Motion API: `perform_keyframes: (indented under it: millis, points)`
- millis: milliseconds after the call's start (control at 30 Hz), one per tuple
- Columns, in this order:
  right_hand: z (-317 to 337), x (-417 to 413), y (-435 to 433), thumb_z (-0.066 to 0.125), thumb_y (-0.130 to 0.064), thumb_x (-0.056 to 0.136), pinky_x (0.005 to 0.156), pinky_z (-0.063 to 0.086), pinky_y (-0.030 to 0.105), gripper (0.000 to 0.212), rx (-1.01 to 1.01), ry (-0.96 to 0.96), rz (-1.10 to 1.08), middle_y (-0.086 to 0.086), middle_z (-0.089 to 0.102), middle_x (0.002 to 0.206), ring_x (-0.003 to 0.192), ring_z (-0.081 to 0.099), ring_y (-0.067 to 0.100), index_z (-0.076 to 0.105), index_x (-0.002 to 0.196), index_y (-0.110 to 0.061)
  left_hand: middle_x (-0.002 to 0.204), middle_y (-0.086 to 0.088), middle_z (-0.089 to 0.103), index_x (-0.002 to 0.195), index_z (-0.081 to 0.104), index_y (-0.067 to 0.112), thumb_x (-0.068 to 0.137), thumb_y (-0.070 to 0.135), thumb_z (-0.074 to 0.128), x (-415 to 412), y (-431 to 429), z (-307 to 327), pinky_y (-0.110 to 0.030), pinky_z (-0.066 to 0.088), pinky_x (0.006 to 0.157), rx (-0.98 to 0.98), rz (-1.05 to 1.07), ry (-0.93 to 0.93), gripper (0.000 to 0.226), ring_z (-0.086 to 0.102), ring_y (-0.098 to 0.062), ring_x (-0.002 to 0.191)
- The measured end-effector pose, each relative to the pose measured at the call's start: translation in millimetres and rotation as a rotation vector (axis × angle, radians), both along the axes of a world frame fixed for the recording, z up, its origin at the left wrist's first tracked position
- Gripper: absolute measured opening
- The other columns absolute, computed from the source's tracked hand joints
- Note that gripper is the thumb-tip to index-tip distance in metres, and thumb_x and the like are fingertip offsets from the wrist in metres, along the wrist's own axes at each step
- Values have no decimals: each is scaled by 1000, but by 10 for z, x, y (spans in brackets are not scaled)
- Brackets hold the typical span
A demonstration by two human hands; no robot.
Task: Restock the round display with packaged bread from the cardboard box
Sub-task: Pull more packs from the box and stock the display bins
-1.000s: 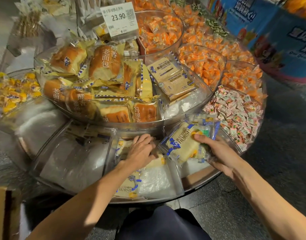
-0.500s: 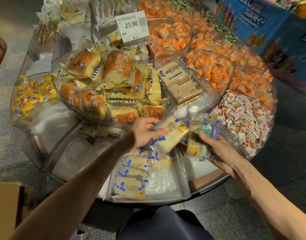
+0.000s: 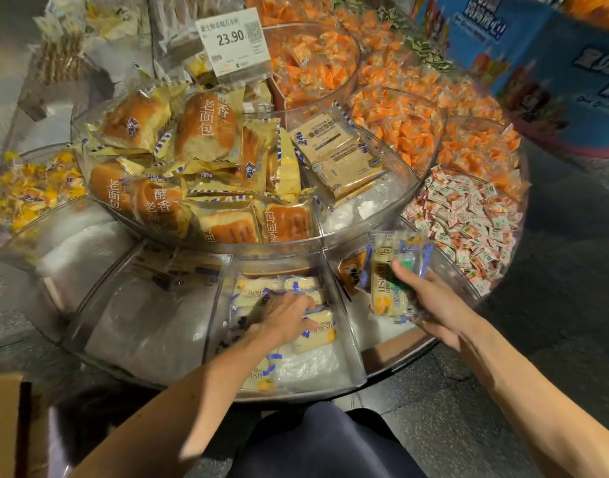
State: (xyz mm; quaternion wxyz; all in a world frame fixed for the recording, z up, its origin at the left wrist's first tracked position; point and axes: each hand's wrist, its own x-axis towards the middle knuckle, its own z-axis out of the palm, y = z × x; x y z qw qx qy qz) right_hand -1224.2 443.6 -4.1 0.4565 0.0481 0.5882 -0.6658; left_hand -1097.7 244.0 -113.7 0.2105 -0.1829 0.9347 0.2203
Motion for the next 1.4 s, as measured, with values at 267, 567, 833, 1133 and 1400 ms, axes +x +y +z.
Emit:
perform_keyframes:
  millis: [267,567,833,1133,1400]
  points:
    - [-29,31,-13,63,-39,81,74,62,36,56,-9,-42,12,19,71,117,101,71,27,61,127,-7,129,-3,55,135,50,20,93,44,62,51,86,-202,-37,38,100,-221,-71,118,49,45,-22,122]
    - [-30,0,-121,43,-42,100,63,62,37,36,-121,-146,-21,9,75,93,80,73,24,67,109,-17,87,11,66,99,68,23,93,35,67,-168,32,420,-29,50,81,380,427,478,14,59,-3,85]
    - [-36,40,-380,56,-27,98,66,62,36,37,-15,-7,220,21,69,120,89,73,25,62,129,-7,129,10,52,139,53,24,86,35,76,-313,-19,1048,-10,34,86,374,36,552,59,46,0,106]
    - [-127,144,-461,69,-19,85,83,60,41,41,19,39,317,16,73,114,98,72,28,61,124,-10,129,1,59,145,41,33,83,44,76,-138,-23,1018,-38,46,100,328,56,338,72,51,-16,122]
    - [-346,104,-381,68,-45,82,88,57,45,43,130,104,255,-2,75,112,108,69,21,65,119,-23,98,4,57,102,58,26,83,26,80,198,-91,859,-32,45,79,616,251,176,29,54,-11,84]
